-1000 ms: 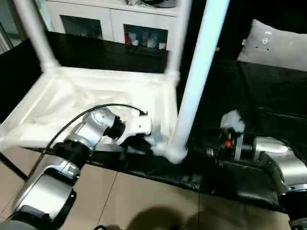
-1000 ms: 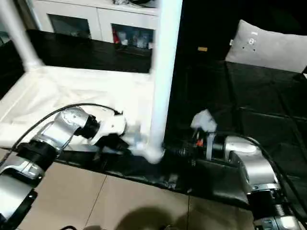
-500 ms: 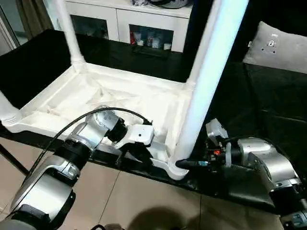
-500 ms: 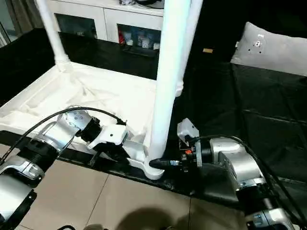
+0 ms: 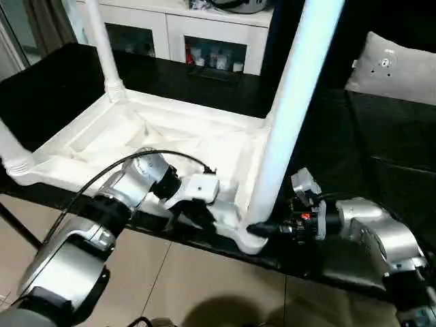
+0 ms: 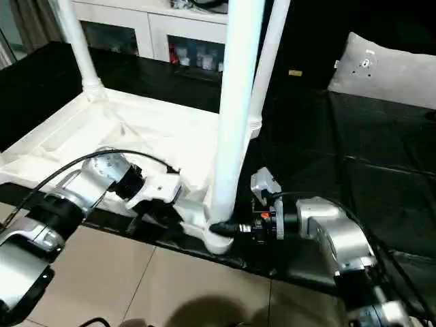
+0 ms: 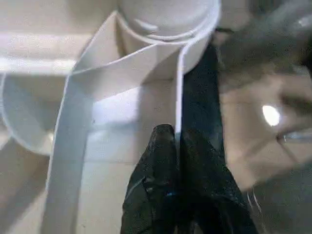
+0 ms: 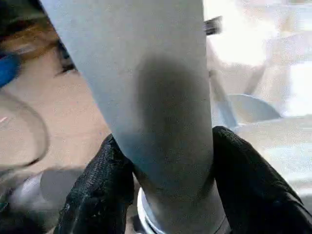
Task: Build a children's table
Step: Rotate leg to tighten
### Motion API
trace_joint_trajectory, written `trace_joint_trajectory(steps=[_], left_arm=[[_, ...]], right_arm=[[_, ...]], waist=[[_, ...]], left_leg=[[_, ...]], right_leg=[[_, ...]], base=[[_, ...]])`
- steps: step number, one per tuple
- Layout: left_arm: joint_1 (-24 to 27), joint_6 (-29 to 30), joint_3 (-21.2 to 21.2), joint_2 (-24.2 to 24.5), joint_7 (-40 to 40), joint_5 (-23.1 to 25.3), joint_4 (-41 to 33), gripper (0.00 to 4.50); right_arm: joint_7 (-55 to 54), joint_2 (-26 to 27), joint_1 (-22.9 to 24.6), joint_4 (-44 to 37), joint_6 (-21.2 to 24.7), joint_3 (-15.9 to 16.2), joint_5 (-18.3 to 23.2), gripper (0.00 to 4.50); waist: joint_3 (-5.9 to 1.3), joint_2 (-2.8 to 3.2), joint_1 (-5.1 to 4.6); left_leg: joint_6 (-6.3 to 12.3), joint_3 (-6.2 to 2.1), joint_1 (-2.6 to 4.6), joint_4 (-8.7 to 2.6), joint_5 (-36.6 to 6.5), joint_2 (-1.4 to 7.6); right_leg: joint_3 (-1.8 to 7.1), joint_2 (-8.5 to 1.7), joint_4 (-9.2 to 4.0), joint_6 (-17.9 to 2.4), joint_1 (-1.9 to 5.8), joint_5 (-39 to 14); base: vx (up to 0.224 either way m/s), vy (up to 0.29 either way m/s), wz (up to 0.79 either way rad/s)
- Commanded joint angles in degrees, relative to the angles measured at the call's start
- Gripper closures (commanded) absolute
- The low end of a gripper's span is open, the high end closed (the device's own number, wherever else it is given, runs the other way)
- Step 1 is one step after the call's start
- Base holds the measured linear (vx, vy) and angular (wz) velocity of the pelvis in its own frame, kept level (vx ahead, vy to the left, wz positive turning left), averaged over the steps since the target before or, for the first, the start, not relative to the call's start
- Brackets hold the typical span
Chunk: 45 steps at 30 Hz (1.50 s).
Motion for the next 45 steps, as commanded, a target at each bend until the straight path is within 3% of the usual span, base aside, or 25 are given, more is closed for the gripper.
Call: trace_joint_trajectory(steps=[1, 3, 4, 5, 7, 9, 11, 12, 13, 15, 17, 18, 20, 25, 26, 29, 31, 33, 34, 36, 38, 43, 44, 45], left_arm=[[-1.7, 3.6, 1.1, -4.0, 4.7, -1.3, 0.0, 4.50], [-2.3, 5.5, 1.8, -5.3, 7.5, -1.2, 0.8, 4.50], [-4.1, 9.1, 3.8, -8.6, 15.0, -1.3, 3.5, 4.50], [-4.1, 9.1, 3.8, -8.6, 15.0, -1.3, 3.5, 4.50], [-5.5, 11.3, 5.4, -11.3, 21.4, -1.5, 5.7, 4.50], [-6.2, 12.6, 6.5, -12.8, 24.7, -1.9, 6.6, 4.50], [-6.6, 13.5, 7.2, -13.7, 26.7, -2.1, 7.2, 4.50], [-7.7, 13.8, 8.5, -16.1, 32.1, -1.8, 8.5, 4.50], [-8.0, 13.3, 8.7, -16.8, 33.5, -1.7, 9.0, 4.50], [-8.4, 12.7, 8.9, -17.4, 34.9, -1.4, 9.6, 4.50], [-8.6, 11.5, 8.4, -17.9, 34.8, -0.9, 10.2, 4.50], [-8.7, 10.8, 8.2, -17.9, 34.7, -0.5, 10.5, 4.50], [-8.9, 9.6, 7.8, -17.8, 34.2, 0.1, 10.9, 4.50], [-9.3, 4.7, 6.5, -16.4, 33.4, 1.7, 12.6, 4.50], [-9.3, 0.5, 5.3, -15.5, 32.5, 2.8, 13.5, 4.50], [-9.4, -4.4, 4.6, -14.9, 31.5, 3.3, 15.1, 4.50], [-9.7, -6.1, 4.8, -14.9, 32.9, 3.7, 16.5, 4.50], [-10.0, -6.7, 5.2, -15.0, 34.2, 3.9, 17.7, 4.50], [-10.1, -6.2, 6.3, -15.3, 34.2, 3.0, 18.0, 4.50], [-10.1, -6.3, 7.4, -15.5, 32.6, 1.5, 18.1, 4.50], [-9.8, -6.7, 9.6, -15.9, 30.2, -1.4, 17.6, 4.06], [-6.7, -3.8, 12.5, -14.5, 26.6, -6.0, 11.5, 3.59], [-6.4, -3.2, 12.6, -14.3, 26.5, -6.1, 11.0, 3.52], [-5.8, -1.6, 13.0, -13.8, 26.3, -6.5, 9.6, 3.46]], right_arm=[[-7.9, 2.8, -0.4, -1.0, 1.3, -0.3, -1.4, 2.42], [-13.7, 5.0, -0.5, -0.3, 1.6, -1.4, -2.9, 2.45], [-26.7, 10.6, -1.3, 1.2, 1.8, -4.3, -5.6, 2.45], [-26.7, 10.6, -1.3, 1.2, 1.8, -4.3, -5.6, 2.47], [-36.6, 15.0, -2.1, 2.7, 1.7, -6.4, -7.5, 2.49], [-42.0, 17.3, -2.6, 3.6, 1.4, -7.3, -8.6, 2.51], [-45.3, 18.7, -3.0, 4.2, 1.3, -7.9, -9.2, 2.52], [-53.8, 22.7, -4.6, 6.8, -0.1, -9.6, -10.4, 2.52], [-56.0, 23.8, -5.3, 7.9, -0.9, -9.9, -10.9, 2.52], [-57.7, 24.8, -5.9, 8.7, -1.7, -10.2, -11.5, 2.52], [-60.0, 25.9, -6.5, 9.1, -3.0, -11.1, -12.4, 2.52], [-60.6, 26.1, -6.6, 9.1, -3.3, -11.2, -12.8, 1.97], [-61.6, 26.2, -6.5, 8.9, -3.9, -11.6, -13.2, 1.83], [-62.3, 25.1, -4.1, 6.1, -4.9, -11.6, -13.6, 1.39], [-62.6, 24.0, -1.5, 2.8, -4.7, -12.1, -13.9, 1.22], [-60.9, 21.7, 3.8, -4.8, -2.7, -11.8, -14.2, 0.99], [-59.0, 19.9, 7.9, -10.7, -1.2, -11.7, -14.1, 0.77], [-57.9, 18.7, 10.5, -14.3, -0.3, -11.5, -13.7, 0.57], [-57.1, 18.2, 11.6, -15.8, -0.4, -11.4, -13.1, 0.51], [-56.7, 17.9, 12.3, -17.1, -0.3, -11.3, -12.6, 0.39], [-55.4, 17.1, 13.1, -19.8, -0.4, -10.9, -11.1, 0.20], [-51.2, 15.8, 13.4, -25.3, 0.6, -9.4, -8.3, 0.00], [-51.1, 15.8, 13.4, -25.5, 0.7, -9.4, -8.2, 0.00], [-50.8, 15.7, 13.5, -25.9, 0.9, -9.3, -8.1, 0.00]], waist=[[-4.04, -0.43, -0.37], [-4.06, -0.16, -0.88], [-4.19, 0.12, -1.31], [-4.19, -0.01, -2.00], [-4.35, -0.04, -2.64], [-4.42, 0.06, -3.50], [-4.61, -0.05, -3.65], [-4.72, 0.12, -3.82], [-4.75, 0.22, -4.02], [-4.80, 0.24, -3.90], [-4.96, 0.52, -3.59], [-4.99, 0.59, -3.54], [-4.98, 0.74, -3.54], [-4.87, 0.75, -3.21], [-4.77, 0.69, -2.86], [-4.76, 0.66, -2.42], [-4.55, 0.61, -1.74], [-4.47, 0.56, -1.56], [-4.30, 0.09, -1.57], [-4.24, 0.23, -1.56], [-4.34, 0.04, -1.65], [-4.24, 0.11, -1.60], [-4.16, -0.73, -1.73], [-4.26, -0.19, -1.61]], left_leg=[[1.25, 1.07, -0.20, -3.92, -10.2, -0.36], [1.09, 0.95, -0.48, -4.02, -10.3, -0.49], [0.80, 0.83, -0.47, -4.08, -10.2, -0.49], [-0.09, 0.69, -0.61, -4.14, -10.9, -0.63], [0.22, 0.52, -0.77, -4.24, -11.2, -0.78], [0.92, 0.71, -0.80, -4.13, -10.4, -0.75], [1.43, 0.67, -0.73, -4.16, -10.0, -0.66], [2.34, 1.01, -0.66, -3.94, -8.7, -0.65], [2.13, 0.94, -0.62, -4.00, -8.4, -0.59], [2.33, 1.05, -0.57, -3.96, -7.9, -0.75], [2.88, 0.98, -0.57, -4.08, -6.1, -0.50], [3.06, 0.96, -0.56, -4.09, -5.6, -0.43], [3.29, 0.90, -0.57, -4.15, -5.0, -0.36], [3.40, 1.00, -0.40, -4.21, -6.1, -0.34], [3.58, 1.00, -0.35, -4.27, -6.2, -0.35], [3.64, 1.04, -0.27, -4.31, -5.8, -0.20], [3.98, 1.07, -0.20, -4.35, -6.6, -0.17], [3.63, 1.00, -0.26, -4.55, -7.9, -0.13], [3.39, 1.07, -0.22, -4.54, -9.0, -0.21], [3.21, 1.03, -0.29, -4.61, -9.4, -0.27], [3.32, 0.99, -0.43, -4.55, -8.6, -0.32], [3.97, 0.94, -0.38, -4.57, -8.5, 0.21], [4.19, 1.05, -0.41, -4.62, -8.8, 0.19], [4.09, 0.99, -0.34, -4.58, -8.4, 0.16]], right_leg=[[1.28, -3.18, -5.67, -5.0, 3.60, -30.6], [1.17, -3.21, -6.05, -3.7, 3.73, -32.4], [1.08, -3.11, -5.92, -4.0, 3.70, -31.2], [0.74, -3.09, -5.96, -4.0, 3.68, -31.4], [0.59, -3.11, -6.09, -3.6, 4.03, -31.0], [0.83, -3.00, -5.94, -5.5, 3.82, -27.3], [0.91, -3.05, -5.74, -6.5, 4.07, -24.9], [1.32, -2.97, -5.31, -8.7, 3.94, -19.9], [1.29, -2.98, -5.15, -9.7, 3.89, -18.8], [1.41, -2.91, -5.04, -10.0, 4.15, -17.5], [1.55, -2.94, -4.50, -11.1, 4.47, -12.6], [1.58, -2.97, -4.35, -11.5, 4.48, -11.1], [1.58, -3.01, -4.09, -12.5, 4.73, -8.2], [1.68, -3.14, -4.28, -12.6, 4.89, -8.7], [1.72, -3.09, -4.52, -12.0, 4.88, -9.3], [1.85, -3.16, -4.30, -11.8, 4.89, -8.7], [1.88, -3.09, -4.65, -10.5, 4.91, -10.1], [1.76, -3.23, -4.80, -9.7, 4.81, -13.2], [1.70, -3.28, -5.07, -8.7, 4.74, -16.4], [1.67, -3.35, -5.37, -7.7, 4.61, -19.1], [1.67, -3.34, -5.43, -7.1, 4.55, -19.3], [1.73, -3.40, -4.64, -10.5, 4.36, -14.3], [1.70, -3.34, -4.76, -10.3, 4.47, -14.7], [1.76, -3.49, -4.51, -10.1, 4.46, -15.1]], base=[[0.000, 0.000, 0.00], [0.000, 0.000, 0.00], [0.000, 0.000, 0.00], [0.000, 0.000, 0.00], [0.000, 0.000, 0.00], [0.000, 0.000, 0.00], [0.000, 0.000, 0.00], [0.000, 0.000, 0.00], [0.000, 0.000, 0.00], [0.000, 0.000, 0.00], [0.000, 0.000, 0.00], [0.000, 0.000, 0.00], [0.000, 0.000, 0.00], [0.000, 0.000, 0.00], [0.000, 0.000, 0.00], [0.000, 0.000, 0.00], [0.000, 0.000, 0.00], [0.000, 0.000, 0.00], [0.000, 0.000, 0.00], [0.000, 0.000, 0.00], [0.000, 0.000, 0.00], [0.000, 0.000, 0.00], [0.000, 0.000, 0.00], [0.000, 0.000, 0.00]])
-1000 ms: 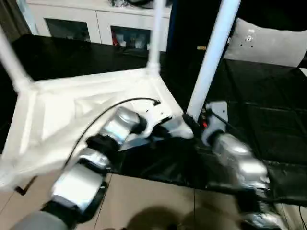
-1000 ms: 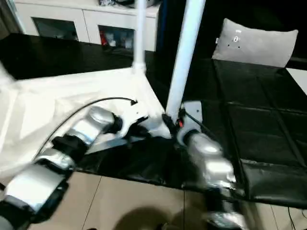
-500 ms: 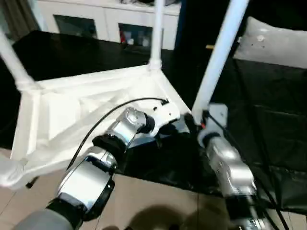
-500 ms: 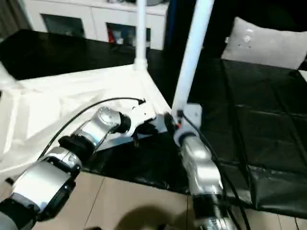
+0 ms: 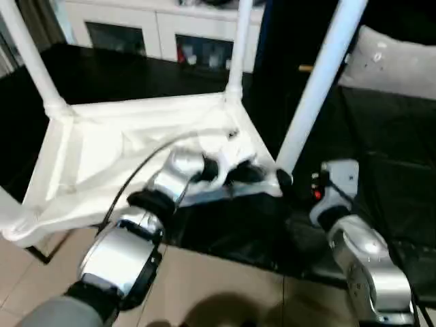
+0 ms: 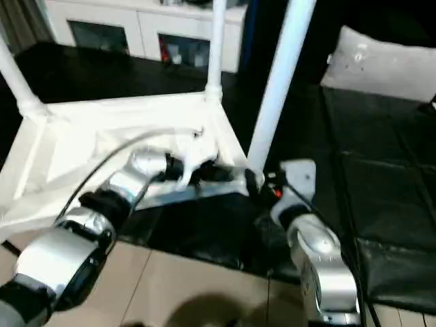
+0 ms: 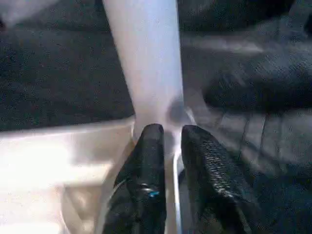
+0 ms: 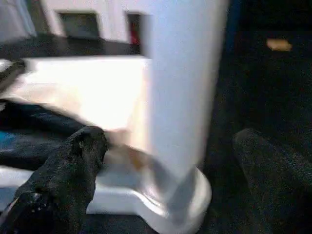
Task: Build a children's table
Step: Rotate leg to tighten
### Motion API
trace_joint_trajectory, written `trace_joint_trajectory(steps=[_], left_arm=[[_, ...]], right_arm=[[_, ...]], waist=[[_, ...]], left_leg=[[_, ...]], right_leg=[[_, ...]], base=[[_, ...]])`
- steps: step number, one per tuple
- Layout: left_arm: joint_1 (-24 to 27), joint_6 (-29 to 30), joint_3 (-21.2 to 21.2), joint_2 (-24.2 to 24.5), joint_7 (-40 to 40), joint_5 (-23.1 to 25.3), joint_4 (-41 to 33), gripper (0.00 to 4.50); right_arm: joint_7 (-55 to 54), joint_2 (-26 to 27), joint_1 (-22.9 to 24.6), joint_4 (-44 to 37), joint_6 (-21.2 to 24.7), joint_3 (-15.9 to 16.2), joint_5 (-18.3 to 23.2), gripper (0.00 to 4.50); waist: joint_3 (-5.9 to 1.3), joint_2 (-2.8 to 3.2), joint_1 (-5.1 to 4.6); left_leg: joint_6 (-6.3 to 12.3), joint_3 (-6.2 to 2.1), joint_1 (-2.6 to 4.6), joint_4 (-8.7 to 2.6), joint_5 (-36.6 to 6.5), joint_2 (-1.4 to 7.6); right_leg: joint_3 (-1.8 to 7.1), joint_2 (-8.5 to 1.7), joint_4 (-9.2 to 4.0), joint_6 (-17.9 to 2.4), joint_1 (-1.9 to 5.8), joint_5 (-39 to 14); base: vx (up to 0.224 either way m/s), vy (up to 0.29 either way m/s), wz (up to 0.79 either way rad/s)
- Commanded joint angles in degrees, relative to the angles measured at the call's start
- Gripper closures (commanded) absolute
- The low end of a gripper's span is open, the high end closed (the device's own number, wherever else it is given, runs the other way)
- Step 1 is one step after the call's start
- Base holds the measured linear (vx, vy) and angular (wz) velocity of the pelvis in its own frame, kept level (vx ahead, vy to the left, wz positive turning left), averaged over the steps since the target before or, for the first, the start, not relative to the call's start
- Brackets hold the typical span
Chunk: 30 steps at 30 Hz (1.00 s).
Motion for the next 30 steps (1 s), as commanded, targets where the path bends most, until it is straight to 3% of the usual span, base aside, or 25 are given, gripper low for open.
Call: trace_joint_trajectory(steps=[1, 2, 3, 4, 5, 6, 7, 8, 9, 11, 12, 13, 16, 18, 19, 25, 30], left_arm=[[2.6, 4.8, 1.7, 2.1, -0.8, -1.3, -4.6, 3.37], [4.1, 7.8, 2.5, 3.2, -1.4, -2.1, -8.0, 3.37], [4.4, 8.4, 2.6, 3.5, -1.5, -2.2, -8.6, 3.27], [8.0, 15.2, 3.5, 6.5, -2.1, -3.1, -16.0, 3.17], [8.0, 15.2, 3.5, 6.5, -2.1, -3.1, -16.0, 3.09], [10.8, 19.8, 3.9, 8.6, -2.8, -3.5, -21.1, 3.01], [13.3, 23.6, 4.2, 10.5, -3.1, -3.9, -25.8, 2.94], [16.2, 26.8, 4.7, 12.4, -3.4, -4.3, -30.8, 2.88], [20.2, 31.5, 5.6, 14.7, -4.0, -6.0, -38.2, 2.88], [25.5, 37.9, 7.1, 17.5, -4.1, -8.7, -48.5, 2.88], [27.8, 41.1, 7.8, 18.6, -4.1, -10.2, -53.2, 2.88], [29.6, 43.5, 8.5, 19.5, -4.0, -11.4, -56.9, 2.88], [34.9, 50.8, 10.3, 21.2, -2.1, -12.3, -66.6, 2.88], [38.3, 54.3, 10.8, 21.5, -0.8, -11.8, -71.5, 2.88], [39.9, 56.8, 11.0, 21.8, 0.0, -12.2, -74.5, 2.88], [45.9, 66.2, 11.7, 22.2, 4.1, -14.9, -84.1, 2.88], [50.3, 71.6, 9.5, 26.0, 9.3, -9.4, -86.1, 2.88]], right_arm=[[1.0, -0.8, 0.1, -1.6, 1.5, -0.2, 0.9, 0.00], [1.3, -0.8, 0.1, -1.9, 1.8, -0.1, 1.4, 0.00], [1.3, -0.8, 0.1, -2.0, 1.9, -0.1, 1.5, 0.00], [1.9, -1.1, 0.3, -2.2, 2.2, 0.4, 1.8, 0.00], [1.9, -1.1, 0.3, -2.2, 2.2, 0.4, 1.8, 0.00], [2.1, -1.1, 0.3, -2.2, 2.3, 0.7, 1.9, 0.00], [2.1, -1.1, 0.3, -2.1, 2.3, 0.9, 2.0, 0.00], [2.3, -1.0, 0.2, -2.0, 2.4, 1.0, 2.3, 0.00], [2.5, -1.1, -0.2, -1.4, 2.7, 1.5, 2.1, 0.00], [3.4, -1.3, -0.7, -0.4, 3.0, 2.4, 2.1, 0.00], [3.9, -1.4, -1.0, 0.2, 2.9, 3.1, 1.9, 0.00], [4.4, -1.5, -1.4, 0.9, 2.8, 3.8, 1.6, 0.00], [5.9, -1.2, -2.6, 2.5, 3.3, 5.7, 1.8, 0.00], [6.5, -0.9, -3.7, 4.0, 4.2, 7.1, 1.6, 0.00], [6.6, -0.8, -4.3, 4.7, 4.3, 7.9, 1.3, 0.00], [3.1, 1.6, -10.8, 14.4, 1.6, 9.2, -2.6, 0.00], [3.7, 3.0, -18.6, 24.8, 1.3, 10.5, -3.1, 0.00]], waist=[[-4.33, -0.48, -0.21], [-4.20, -0.79, -0.37], [-4.24, -0.71, -0.49], [-4.19, -0.81, -0.73], [-4.36, -0.70, -0.76], [-4.07, -0.59, -1.22], [-4.29, -0.46, -1.56], [-3.99, -0.30, -1.85], [-4.32, -0.35, -1.87], [-3.75, -0.26, -2.72], [-3.76, -0.02, -2.63], [-3.71, -0.15, -2.71], [-3.40, -0.32, -2.76], [-3.21, -0.41, -3.13], [-3.41, -0.35, -3.38], [-3.26, -0.34, -4.05], [-3.44, -0.03, -4.63]], left_leg=[[3.69, 0.95, -0.49, -3.92, -8.3, 0.28], [3.70, 1.03, -0.51, -3.90, -8.4, 0.19], [3.59, 1.02, -0.51, -3.91, -8.4, 0.18], [3.58, 1.15, -0.52, -3.85, -8.6, 0.00], [2.96, 0.94, -0.38, -3.96, -8.6, 0.46], [2.98, 1.16, -0.48, -3.93, -9.1, 0.24], [2.32, 0.78, -0.55, -4.14, -9.3, 0.63], [2.37, 1.11, -0.27, -4.01, -10.2, 0.32], [1.50, 0.77, -0.11, -4.12, -10.4, 0.90], [1.25, 1.05, -0.12, -4.21, -12.9, 0.67], [1.16, 0.89, -0.18, -4.28, -13.3, 0.66], [0.82, 0.83, -0.09, -4.33, -14.0, 0.87], [1.10, 1.02, 0.07, -4.24, -15.7, 0.36], [0.86, 0.84, -0.58, -4.49, -15.2, 0.35], [0.79, 0.84, -0.26, -4.21, -15.6, 0.31], [0.37, 0.63, -0.44, -4.08, -17.1, -0.13], [0.40, 0.46, -0.23, -3.91, -17.7, -0.24]], right_leg=[[2.11, -3.37, -3.37, -10.1, 4.35, -15.3], [2.07, -3.35, -3.46, -10.0, 4.28, -16.1], [2.09, -3.39, -3.40, -9.9, 4.35, -16.5], [2.03, -3.22, -3.83, -9.1, 4.07, -18.2], [2.10, -3.53, -3.13, -9.7, 4.34, -17.5], [2.06, -3.17, -3.64, -9.2, 3.79, -18.9], [2.06, -3.56, -3.12, -9.2, 4.13, -19.2], [2.00, -3.00, -3.81, -8.3, 3.36, -20.8], [2.09, -3.54, -2.87, -9.0, 3.74, -19.7], [2.03, -2.92, -3.52, -8.6, 3.00, -22.4], [2.00, -3.03, -3.52, -8.5, 3.08, -23.0], [2.04, -3.18, -3.39, -8.5, 2.94, -23.4], [1.88, -2.63, -4.16, -6.6, 2.50, -26.7], [1.82, -2.68, -4.20, -5.6, 2.89, -27.3], [1.86, -2.68, -4.09, -5.3, 2.67, -27.8], [1.52, -2.30, -4.66, -3.6, 2.32, -31.4], [1.46, -1.98, -4.45, -3.4, 2.21, -29.7]], base=[[0.000, 0.000, 0.00], [0.000, 0.000, 0.00], [0.000, 0.000, 0.00], [0.000, 0.000, 0.00], [0.000, 0.000, 0.00], [0.000, 0.000, 0.00], [0.000, 0.000, 0.00], [0.000, 0.000, 0.00], [0.000, 0.000, 0.00], [0.000, 0.000, 0.00], [0.000, 0.000, 0.00], [0.000, 0.000, 0.00], [0.000, 0.000, 0.00], [0.000, 0.000, 0.00], [0.000, 0.000, 0.00], [0.000, 0.000, 0.00], [0.000, 0.000, 0.00]])
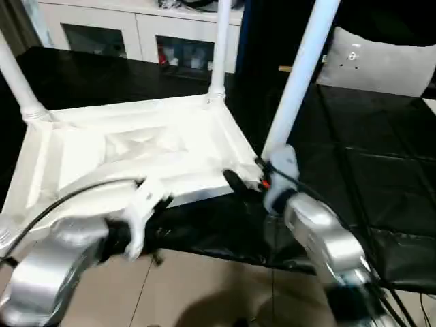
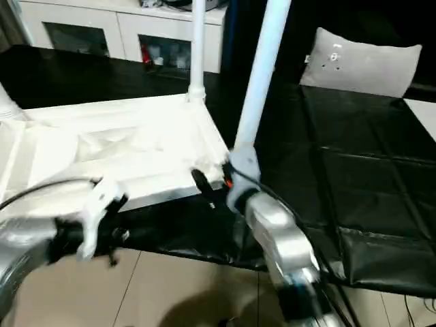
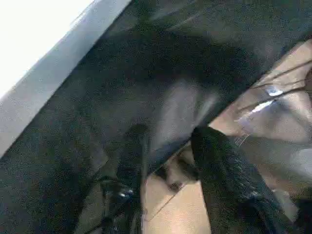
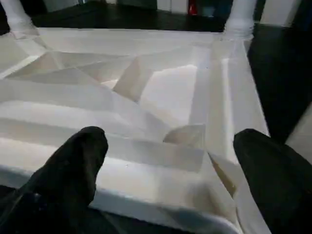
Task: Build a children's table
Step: Rotate leg to tighten
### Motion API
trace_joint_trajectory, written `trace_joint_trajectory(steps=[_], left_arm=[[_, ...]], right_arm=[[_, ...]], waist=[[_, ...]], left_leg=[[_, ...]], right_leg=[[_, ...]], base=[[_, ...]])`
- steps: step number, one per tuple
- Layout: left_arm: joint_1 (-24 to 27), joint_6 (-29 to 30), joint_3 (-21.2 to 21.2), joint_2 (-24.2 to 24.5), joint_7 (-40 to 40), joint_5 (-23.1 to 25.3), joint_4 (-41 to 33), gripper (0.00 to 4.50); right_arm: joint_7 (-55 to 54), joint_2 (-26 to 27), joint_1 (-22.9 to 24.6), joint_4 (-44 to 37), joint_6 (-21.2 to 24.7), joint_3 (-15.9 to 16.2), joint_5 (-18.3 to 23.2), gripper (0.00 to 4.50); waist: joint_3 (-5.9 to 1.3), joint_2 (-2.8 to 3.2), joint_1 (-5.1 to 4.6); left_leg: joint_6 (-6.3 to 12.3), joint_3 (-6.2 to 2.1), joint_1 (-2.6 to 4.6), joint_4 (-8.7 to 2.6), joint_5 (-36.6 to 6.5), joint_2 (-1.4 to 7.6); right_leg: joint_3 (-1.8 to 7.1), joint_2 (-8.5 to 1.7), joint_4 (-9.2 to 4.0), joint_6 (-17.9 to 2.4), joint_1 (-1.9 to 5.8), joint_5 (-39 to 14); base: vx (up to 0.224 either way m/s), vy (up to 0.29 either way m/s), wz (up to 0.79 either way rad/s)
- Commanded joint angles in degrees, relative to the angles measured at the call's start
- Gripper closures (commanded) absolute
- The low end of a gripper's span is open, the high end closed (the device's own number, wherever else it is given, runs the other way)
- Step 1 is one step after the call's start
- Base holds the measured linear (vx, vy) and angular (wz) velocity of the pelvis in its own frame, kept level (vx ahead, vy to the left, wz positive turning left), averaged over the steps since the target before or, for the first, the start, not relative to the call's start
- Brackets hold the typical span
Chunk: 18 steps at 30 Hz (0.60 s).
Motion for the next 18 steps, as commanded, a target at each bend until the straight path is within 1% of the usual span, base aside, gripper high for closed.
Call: trace_joint_trajectory(steps=[1, 2, 3, 4, 5, 6, 7, 8, 9, 10, 11, 12, 13, 14, 16, 17, 18], left_arm=[[0.3, 1.9, -0.6, 0.3, 2.3, 2.1, -1.2, 2.88], [0.7, 2.6, -0.6, 0.5, 3.7, 3.1, -1.2, 2.88], [1.4, 3.8, -0.5, 1.2, 5.4, 3.7, -1.5, 2.88], [1.6, 4.1, -0.5, 1.5, 5.9, 3.8, -1.6, 2.88], [2.3, 5.4, 0.3, 2.0, 8.0, 4.2, -2.5, 2.88], [2.5, 6.0, 0.8, 2.0, 8.9, 4.1, -2.9, 2.88], [2.5, 6.0, 0.8, 2.0, 8.9, 4.1, -2.9, 2.88], [2.6, 5.7, 1.9, 1.6, 10.2, 4.4, -3.2, 2.88], [2.6, 5.0, 3.1, 1.3, 11.2, 4.8, -3.3, 2.88], [2.7, 4.2, 3.7, 1.1, 11.7, 5.1, -3.2, 2.88], [2.6, 3.6, 4.2, 0.9, 12.1, 5.5, -3.2, 2.88], [2.6, 3.1, 4.7, 0.8, 12.6, 5.7, -3.1, 2.88], [2.6, 3.0, 5.1, 0.7, 12.7, 5.6, -2.9, 2.88], [2.6, 3.0, 5.3, 0.8, 13.0, 5.0, -2.4, 2.88], [2.6, 2.8, 5.3, 0.9, 13.2, 4.9, -1.9, 2.88], [2.7, 2.2, 4.9, 1.1, 13.7, 4.7, -0.8, 2.88], [2.8, 1.9, 4.7, 1.2, 13.8, 4.7, -0.3, 2.88]], right_arm=[[0.5, -0.3, -1.5, 2.8, -0.7, 0.8, -1.0, 0.00], [0.3, -0.1, -2.9, 4.9, -1.3, 0.9, -1.4, 0.00], [-0.4, 0.8, -4.7, 8.2, -2.4, 0.4, -1.7, 0.00], [-0.7, 1.0, -5.3, 9.2, -2.7, 0.3, -1.8, 0.00], [-2.5, 2.5, -7.7, 14.0, -4.3, -1.1, -2.0, 0.00], [-3.5, 3.1, -8.7, 16.1, -4.9, -1.8, -2.0, 0.00], [-3.5, 3.1, -8.7, 16.1, -4.9, -1.8, -2.0, 0.00], [-8.1, 4.5, -10.6, 20.4, -6.7, -4.5, -1.7, 0.00], [-14.0, 5.3, -12.7, 25.1, -9.1, -7.3, -1.6, 0.00], [-17.2, 5.6, -13.9, 27.7, -10.5, -9.0, -1.3, 0.00], [-19.7, 5.7, -14.9, 29.7, -11.6, -10.8, -0.5, 0.00], [-23.0, 5.6, -16.0, 32.0, -13.0, -13.0, 0.5, 0.00], [-24.7, 5.4, -16.7, 33.3, -13.9, -14.4, 1.1, 0.00], [-26.9, 4.7, -17.8, 35.5, -15.7, -16.1, 1.5, 0.00], [-27.4, 4.1, -18.1, 36.1, -16.4, -16.6, 1.5, 0.00], [-28.1, 3.1, -18.7, 37.2, -17.7, -17.4, 1.3, 0.00], [-28.3, 2.7, -18.9, 37.5, -18.2, -17.7, 1.3, 0.00]], waist=[[-3.40, 0.89, -0.38], [-3.49, 0.91, -0.31], [-3.45, 0.69, -0.42], [-3.55, 0.77, -0.55], [-3.65, 0.59, -0.63], [-3.65, 0.62, -0.67], [-3.61, 0.68, -0.64], [-3.67, 0.43, -0.68], [-3.84, 0.56, -0.54], [-3.91, 0.24, -0.58], [-4.03, 0.42, -0.23], [-3.91, 0.41, -0.20], [-3.83, 0.59, 0.08], [-3.93, 0.67, 0.47], [-3.95, 0.63, 0.77], [-4.02, 0.45, 0.90], [-4.09, 0.43, 0.95]], left_leg=[[0.34, 0.64, -0.36, -4.21, -17.3, -0.28], [0.38, 0.72, -0.24, -4.14, -17.1, -0.26], [0.39, 0.74, -0.26, -4.14, -16.8, -0.19], [0.23, 0.59, -0.46, -4.20, -16.9, -0.13], [0.13, 0.73, -0.35, -4.02, -17.0, -0.17], [0.08, 0.64, -0.45, -4.06, -16.8, -0.21], [-0.08, 0.74, -0.33, -3.99, -16.8, -0.25], [-0.20, 0.81, -0.33, -3.94, -16.7, -0.18], [-0.50, 0.79, -0.16, -3.90, -16.3, -0.18], [-0.99, 0.90, -0.04, -3.83, -16.2, -0.24], [-1.12, 1.05, 0.31, -3.74, -15.7, -0.24], [-1.08, 1.10, 0.33, -3.79, -15.8, -0.19], [-1.26, 1.07, 0.35, -3.85, -16.9, -0.23], [-1.47, 1.10, 0.43, -3.82, -17.2, -0.24], [-1.39, 1.24, 0.51, -3.79, -17.4, -0.38], [-1.23, 1.24, 0.24, -3.81, -17.2, -0.47], [-1.12, 1.22, 0.08, -3.80, -16.8, -0.55]], right_leg=[[1.45, -2.16, -4.41, -4.0, 2.43, -28.3], [1.51, -2.18, -4.43, -4.2, 2.38, -27.7], [1.58, -2.15, -4.26, -5.0, 2.33, -26.4], [1.55, -2.27, -3.86, -5.5, 2.55, -25.9], [1.66, -2.36, -3.84, -6.0, 2.37, -25.5], [1.66, -2.38, -3.73, -6.2, 2.47, -25.3], [1.69, -2.26, -3.82, -6.3, 2.34, -25.2], [1.75, -2.34, -3.76, -6.4, 2.31, -24.9], [1.77, -2.38, -3.49, -6.6, 2.24, -24.2], [1.73, -2.34, -3.49, -6.9, 2.12, -23.6], [1.85, -2.08, -3.25, -7.3, 1.95, -20.9], [1.88, -2.00, -3.14, -7.4, 1.76, -20.0], [1.78, -1.88, -3.07, -7.3, 1.85, -20.2], [1.79, -1.95, -2.96, -7.0, 1.85, -20.0], [1.81, -1.70, -2.93, -7.0, 1.80, -19.0], [1.86, -1.79, -2.84, -7.0, 2.04, -18.9], [1.87, -1.84, -2.79, -6.9, 2.23, -18.8]], base=[[0.000, 0.000, 0.00], [0.000, 0.000, 0.00], [0.000, 0.000, 0.00], [0.000, 0.000, 0.00], [0.000, 0.000, 0.00], [0.000, 0.000, 0.00], [0.000, 0.000, 0.00], [0.000, 0.000, 0.00], [0.000, 0.000, 0.00], [0.000, 0.000, 0.00], [0.000, 0.000, 0.00], [0.000, 0.000, 0.00], [0.000, 0.000, 0.00], [0.000, 0.000, 0.00], [0.000, 0.000, 0.00], [0.000, 0.000, 0.00], [0.000, 0.000, 0.00]])
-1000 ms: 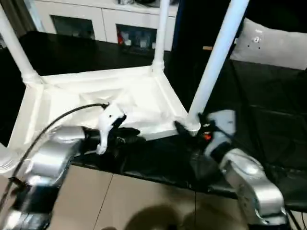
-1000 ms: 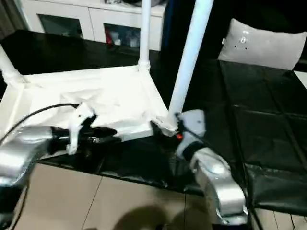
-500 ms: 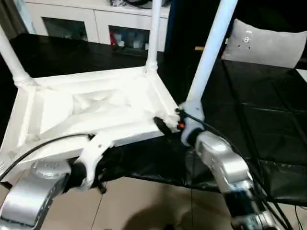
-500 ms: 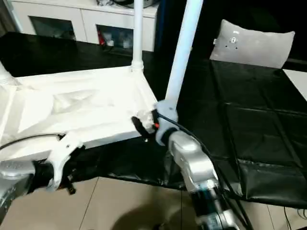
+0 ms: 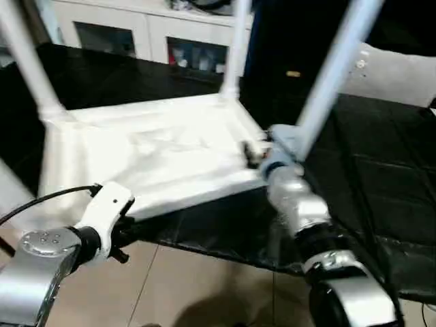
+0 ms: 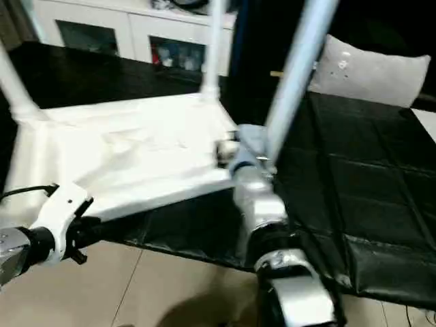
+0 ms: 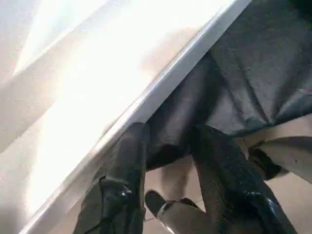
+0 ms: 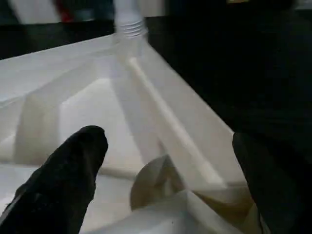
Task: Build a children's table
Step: Rotate leg to tighten
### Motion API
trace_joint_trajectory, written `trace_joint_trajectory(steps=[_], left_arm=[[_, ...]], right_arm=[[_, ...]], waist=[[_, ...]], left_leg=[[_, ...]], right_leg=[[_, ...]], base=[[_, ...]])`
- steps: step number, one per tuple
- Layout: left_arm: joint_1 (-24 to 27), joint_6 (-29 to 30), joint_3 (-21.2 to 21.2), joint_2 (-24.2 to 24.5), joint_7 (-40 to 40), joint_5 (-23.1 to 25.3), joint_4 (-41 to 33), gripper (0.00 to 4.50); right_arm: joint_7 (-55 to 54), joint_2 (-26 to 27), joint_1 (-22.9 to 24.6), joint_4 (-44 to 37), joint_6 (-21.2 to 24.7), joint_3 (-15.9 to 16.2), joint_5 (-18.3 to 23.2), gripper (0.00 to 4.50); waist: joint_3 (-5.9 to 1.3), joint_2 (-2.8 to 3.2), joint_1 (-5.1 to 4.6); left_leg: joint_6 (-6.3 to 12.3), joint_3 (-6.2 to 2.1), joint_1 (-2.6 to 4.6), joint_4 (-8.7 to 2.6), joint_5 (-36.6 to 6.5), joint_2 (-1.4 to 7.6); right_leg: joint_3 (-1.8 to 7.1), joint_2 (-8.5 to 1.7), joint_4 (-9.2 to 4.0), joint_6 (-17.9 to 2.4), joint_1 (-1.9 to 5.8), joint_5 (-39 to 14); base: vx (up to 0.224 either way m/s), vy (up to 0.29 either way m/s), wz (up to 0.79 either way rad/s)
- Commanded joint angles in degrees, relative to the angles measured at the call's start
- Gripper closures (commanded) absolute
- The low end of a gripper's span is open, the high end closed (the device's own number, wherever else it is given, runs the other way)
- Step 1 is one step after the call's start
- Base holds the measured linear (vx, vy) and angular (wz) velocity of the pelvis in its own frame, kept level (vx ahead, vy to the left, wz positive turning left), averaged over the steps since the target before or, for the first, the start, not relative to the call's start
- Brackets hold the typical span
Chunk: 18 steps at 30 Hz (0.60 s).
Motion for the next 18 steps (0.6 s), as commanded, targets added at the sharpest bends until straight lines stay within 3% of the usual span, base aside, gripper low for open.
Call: trace_joint_trajectory(steps=[1, 5, 8, 12, 13, 14, 16, 17, 18], left_arm=[[0.1, -1.3, -0.3, 0.4, 1.2, 0.6, 1.6, 2.88], [-1.3, -5.4, -3.0, 1.1, 2.6, 2.3, 6.6, 2.88], [-4.0, -8.7, -4.4, -0.5, 3.9, 3.2, 10.9, 2.88], [-7.2, -13.3, -6.3, -1.4, 5.2, 4.5, 15.5, 2.88], [-10.5, -16.2, -6.7, -3.2, 6.3, 4.6, 19.6, 2.88], [-13.3, -18.7, -7.1, -4.7, 7.0, 4.9, 23.2, 2.88], [-15.5, -21.0, -7.3, -6.0, 7.6, 4.8, 26.3, 2.88], [-17.2, -23.3, -7.5, -7.4, 8.5, 4.9, 28.9, 2.88], [-18.3, -25.1, -7.5, -8.2, 9.0, 4.8, 30.8, 2.88]], right_arm=[[-2.4, -2.7, -0.6, 1.4, -1.8, -3.3, 0.3, 0.00], [-3.8, -7.0, -2.2, 4.5, -4.7, -5.7, 0.2, 0.00], [-4.3, -9.9, -2.9, 6.7, -6.5, -7.1, 0.2, 0.00], [-4.4, -11.8, -2.5, 6.5, -7.0, -8.0, 0.2, 0.00], [-4.7, -13.2, -1.6, 5.5, -6.9, -8.8, 0.3, 0.00], [-4.9, -14.4, -0.6, 4.5, -6.7, -9.3, 0.2, 0.00], [-5.0, -15.4, 0.0, 4.1, -6.7, -9.6, 0.1, 0.00], [-5.2, -16.1, 0.9, 3.4, -6.7, -9.9, 0.0, 0.00], [-5.4, -16.5, 1.3, 3.3, -7.0, -10.0, -0.1, 0.00]], waist=[[-3.54, 1.28, -0.73], [-3.65, 1.36, -0.68], [-3.63, 1.08, -0.29], [-3.71, 0.70, -0.33], [-3.76, 0.52, -0.46], [-3.98, 0.63, -0.37], [-4.11, 0.51, -0.19], [-4.31, 0.72, -0.10], [-4.43, 0.62, -0.01]], left_leg=[[-1.06, 1.21, 0.11, -4.37, -16.6, -0.48], [-0.56, 1.30, 0.19, -4.11, -16.7, -0.69], [-0.30, 1.51, 0.38, -3.89, -17.1, -0.76], [-0.35, 1.29, -0.22, -3.90, -16.4, -0.93], [-0.10, 1.32, -0.41, -3.83, -15.8, -1.09], [0.12, 1.67, 0.15, -3.39, -15.4, -1.21], [0.43, 1.61, -0.17, -3.51, -13.9, -1.17], [0.41, 1.58, -0.64, -3.50, -11.5, -1.11], [0.38, 1.49, -0.57, -3.49, -11.0, -0.97]], right_leg=[[1.51, -1.86, -3.32, -6.8, 2.43, -18.9], [1.39, -1.74, -3.63, -6.1, 2.33, -20.8], [1.31, -1.64, -3.82, -5.8, 2.13, -22.2], [1.11, -1.82, -4.04, -4.1, 2.57, -25.2], [1.00, -1.70, -4.17, -3.5, 2.61, -25.8], [1.13, -1.60, -4.46, -3.4, 2.11, -25.5], [1.21, -1.58, -4.13, -3.8, 2.43, -23.4], [1.24, -1.56, -3.83, -4.4, 2.82, -19.5], [1.26, -1.65, -3.56, -4.8, 2.86, -18.1]], base=[[0.000, 0.000, 0.00], [0.000, 0.000, 0.00], [0.000, 0.000, 0.00], [0.000, 0.000, 0.00], [0.000, 0.000, 0.00], [0.000, 0.000, 0.00], [0.000, 0.000, 0.00], [0.000, 0.000, 0.00], [0.000, 0.000, 0.00]])
